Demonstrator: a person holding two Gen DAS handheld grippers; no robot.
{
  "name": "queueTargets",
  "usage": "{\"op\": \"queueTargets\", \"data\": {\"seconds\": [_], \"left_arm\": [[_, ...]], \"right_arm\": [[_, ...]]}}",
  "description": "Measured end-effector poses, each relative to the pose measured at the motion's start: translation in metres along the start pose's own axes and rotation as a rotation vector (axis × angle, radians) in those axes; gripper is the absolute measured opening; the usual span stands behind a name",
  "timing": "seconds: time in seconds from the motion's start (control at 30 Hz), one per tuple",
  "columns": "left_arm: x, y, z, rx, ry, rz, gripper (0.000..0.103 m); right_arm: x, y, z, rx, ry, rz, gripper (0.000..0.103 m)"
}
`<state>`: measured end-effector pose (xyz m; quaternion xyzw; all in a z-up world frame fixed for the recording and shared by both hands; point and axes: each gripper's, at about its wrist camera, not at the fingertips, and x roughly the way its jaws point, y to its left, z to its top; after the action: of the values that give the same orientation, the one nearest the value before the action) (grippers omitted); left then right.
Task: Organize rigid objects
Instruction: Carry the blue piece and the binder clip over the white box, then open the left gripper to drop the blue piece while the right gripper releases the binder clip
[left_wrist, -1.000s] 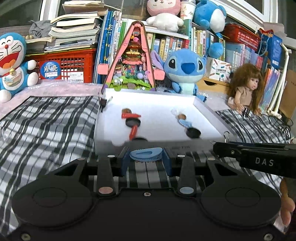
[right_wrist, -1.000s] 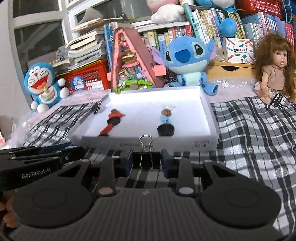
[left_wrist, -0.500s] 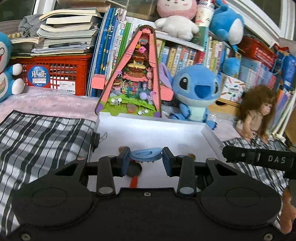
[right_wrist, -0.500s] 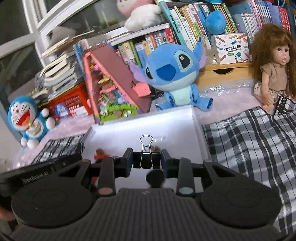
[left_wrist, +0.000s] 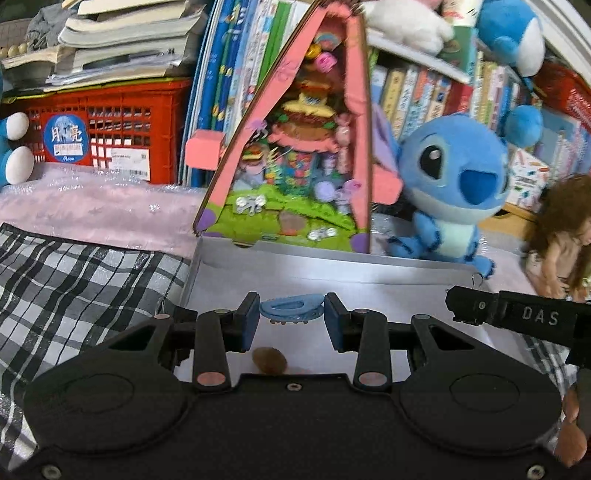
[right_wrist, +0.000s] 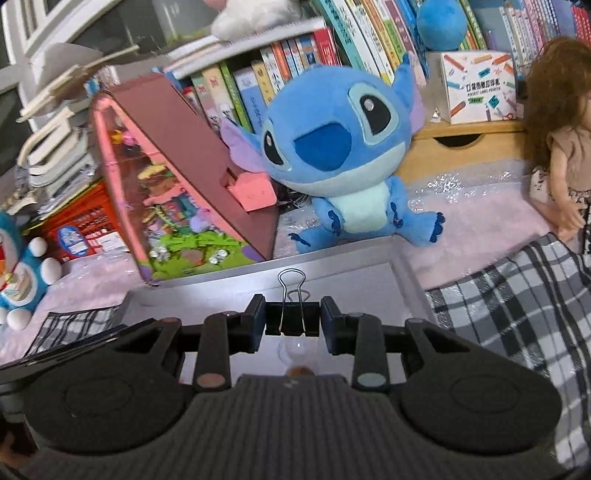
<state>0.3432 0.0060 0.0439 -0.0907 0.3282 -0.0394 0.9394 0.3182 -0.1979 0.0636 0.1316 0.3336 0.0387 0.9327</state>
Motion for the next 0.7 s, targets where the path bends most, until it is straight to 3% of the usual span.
{"op": "queueTargets", "data": {"seconds": [0.37,0.63,0.7], "left_arm": [[0.02,-0.008,-0.004,0.044,-0.013,0.016,0.036],[0.02,-0.014,-0.006,0.065,-0.012,0.014,0.037],[0.019,-0.014,-0.007,0.056,-0.007,0.013,0.041]], "right_arm": [[0.047,0.006,-0.002,-0.012,0.04,-0.041,0.037],[0.052,0.005,-0.006,-0.011,0.059,-0.047,0.039],[0.05,0.005,-0.006,-0.011,0.048,-0.042,0.04]]}}
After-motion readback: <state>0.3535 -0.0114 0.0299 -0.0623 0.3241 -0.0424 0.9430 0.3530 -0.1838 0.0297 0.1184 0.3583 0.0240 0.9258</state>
